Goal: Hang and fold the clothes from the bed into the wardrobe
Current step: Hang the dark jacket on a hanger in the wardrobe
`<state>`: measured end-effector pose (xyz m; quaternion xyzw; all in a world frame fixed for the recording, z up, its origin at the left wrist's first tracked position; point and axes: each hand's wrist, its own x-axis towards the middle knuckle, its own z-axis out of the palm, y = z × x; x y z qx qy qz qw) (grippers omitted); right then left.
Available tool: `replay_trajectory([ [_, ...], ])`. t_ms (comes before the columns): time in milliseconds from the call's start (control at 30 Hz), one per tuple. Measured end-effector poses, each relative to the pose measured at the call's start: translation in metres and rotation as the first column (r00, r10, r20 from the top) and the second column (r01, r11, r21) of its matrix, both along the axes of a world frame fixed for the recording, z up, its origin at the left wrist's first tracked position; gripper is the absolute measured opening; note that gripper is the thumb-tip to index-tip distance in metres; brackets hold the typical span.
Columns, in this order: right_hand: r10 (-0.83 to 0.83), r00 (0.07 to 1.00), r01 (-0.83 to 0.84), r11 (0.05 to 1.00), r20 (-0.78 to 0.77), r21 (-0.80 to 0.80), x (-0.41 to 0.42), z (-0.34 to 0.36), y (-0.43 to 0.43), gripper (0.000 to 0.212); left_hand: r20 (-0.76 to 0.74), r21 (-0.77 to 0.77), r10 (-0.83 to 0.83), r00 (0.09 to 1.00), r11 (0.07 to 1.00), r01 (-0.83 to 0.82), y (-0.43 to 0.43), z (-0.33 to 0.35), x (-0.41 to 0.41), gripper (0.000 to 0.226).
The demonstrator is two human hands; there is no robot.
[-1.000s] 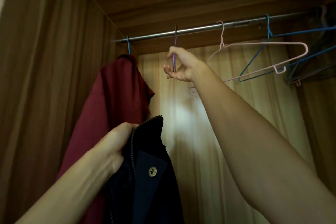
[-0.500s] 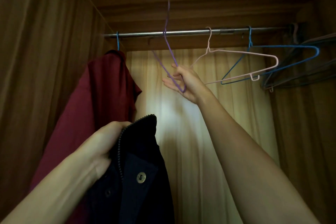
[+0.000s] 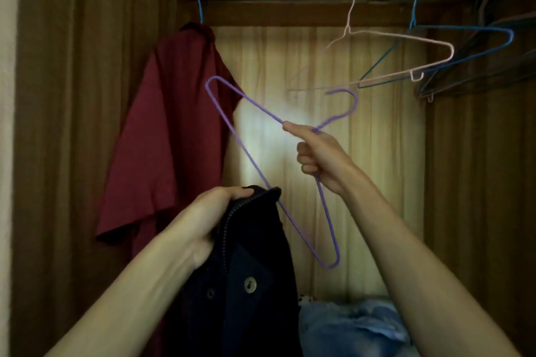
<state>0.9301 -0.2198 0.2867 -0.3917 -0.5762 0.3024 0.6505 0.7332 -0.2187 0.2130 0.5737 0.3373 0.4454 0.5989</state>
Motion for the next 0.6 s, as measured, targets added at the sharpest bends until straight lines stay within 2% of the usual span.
replay_trajectory([
  [33,-0.001,1.000,0.001,1.000,-0.008,-0.019,0.002,-0.005,-0.010,0.037,0.061,-0.023,-0.015,0.998,1.000,0.016,-0.008,-0.003,0.001,0.025],
  [67,-0.017,1.000,0.017,0.999,-0.005,-0.035,0.004,-0.011,-0.023,0.042,0.037,-0.010,-0.075,0.996,0.997,0.075,-0.024,-0.011,0.003,0.021],
  [133,-0.102,0.994,0.104,0.993,0.036,-0.050,0.008,-0.023,-0.045,0.050,0.025,-0.042,-0.148,0.989,0.988,0.149,-0.033,-0.027,0.012,0.024],
  [233,-0.230,0.969,0.237,0.968,0.091,-0.077,0.018,-0.053,-0.081,0.049,0.012,-0.167,-0.245,0.970,0.955,0.243,-0.046,-0.055,0.027,0.025],
  [300,-0.264,0.961,0.271,0.956,0.080,-0.114,0.031,-0.075,-0.107,0.048,-0.046,-0.211,-0.272,0.961,0.943,0.257,-0.051,-0.071,0.033,0.025],
  [433,-0.270,0.963,0.266,0.937,0.014,-0.226,0.062,-0.121,-0.177,0.055,-0.054,-0.306,-0.256,0.965,0.924,0.228,-0.045,-0.099,0.047,0.026],
  [600,-0.304,0.947,0.319,0.872,0.101,-0.370,0.100,-0.185,-0.267,0.063,-0.155,-0.356,-0.286,0.946,0.909,0.217,-0.055,-0.146,0.077,0.033],
])
